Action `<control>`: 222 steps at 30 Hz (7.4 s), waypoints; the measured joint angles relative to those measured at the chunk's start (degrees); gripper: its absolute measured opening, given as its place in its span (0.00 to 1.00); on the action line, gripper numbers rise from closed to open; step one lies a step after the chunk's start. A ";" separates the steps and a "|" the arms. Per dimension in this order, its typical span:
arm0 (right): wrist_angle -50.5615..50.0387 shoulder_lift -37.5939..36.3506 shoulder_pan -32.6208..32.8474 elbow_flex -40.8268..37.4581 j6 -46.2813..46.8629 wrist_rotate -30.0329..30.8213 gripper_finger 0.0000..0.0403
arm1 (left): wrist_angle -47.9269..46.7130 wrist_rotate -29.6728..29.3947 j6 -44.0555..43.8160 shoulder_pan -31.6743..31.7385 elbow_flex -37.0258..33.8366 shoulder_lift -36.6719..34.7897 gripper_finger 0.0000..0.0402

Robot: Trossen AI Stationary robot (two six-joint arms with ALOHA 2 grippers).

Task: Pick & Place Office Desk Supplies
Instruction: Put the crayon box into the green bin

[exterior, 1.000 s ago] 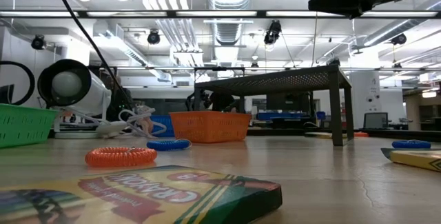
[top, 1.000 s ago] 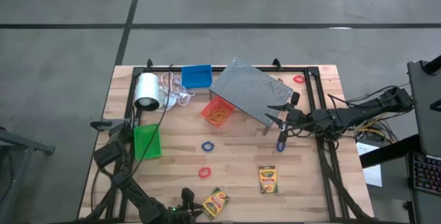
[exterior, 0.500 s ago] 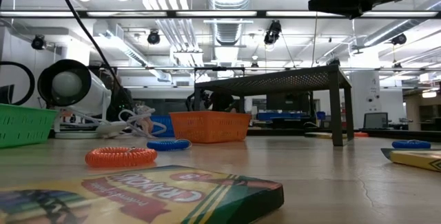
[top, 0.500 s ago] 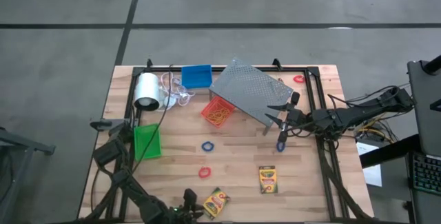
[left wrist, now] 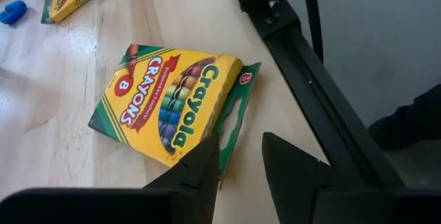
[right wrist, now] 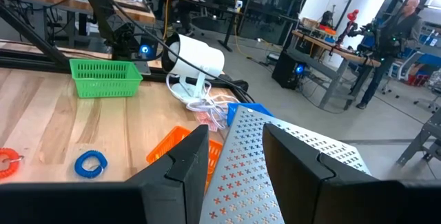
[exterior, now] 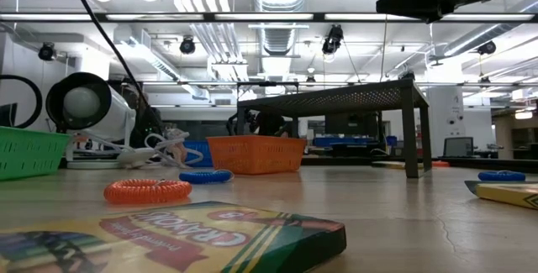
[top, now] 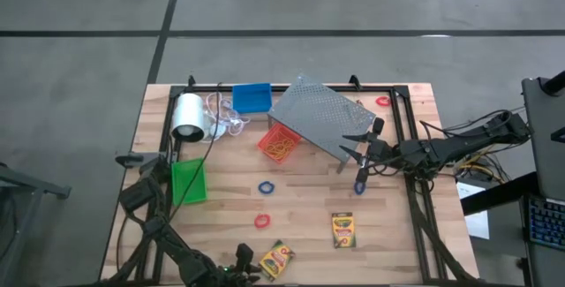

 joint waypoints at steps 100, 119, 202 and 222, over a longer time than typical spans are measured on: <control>0.02 0.02 0.00 0.00 0.06 0.00 0.34 | -18.10 -5.22 -11.95 4.09 -3.62 -23.06 0.00; 0.00 0.02 0.00 0.00 0.09 0.00 0.34 | -39.72 -8.26 -20.87 13.07 -3.59 -33.90 0.00; 0.00 0.01 0.00 0.00 0.11 0.00 0.34 | -79.49 29.53 -66.15 1.55 -19.64 -60.36 0.00; 0.00 0.00 0.00 0.00 0.11 0.00 0.34 | -80.01 25.66 -62.75 1.55 -12.46 -62.72 0.00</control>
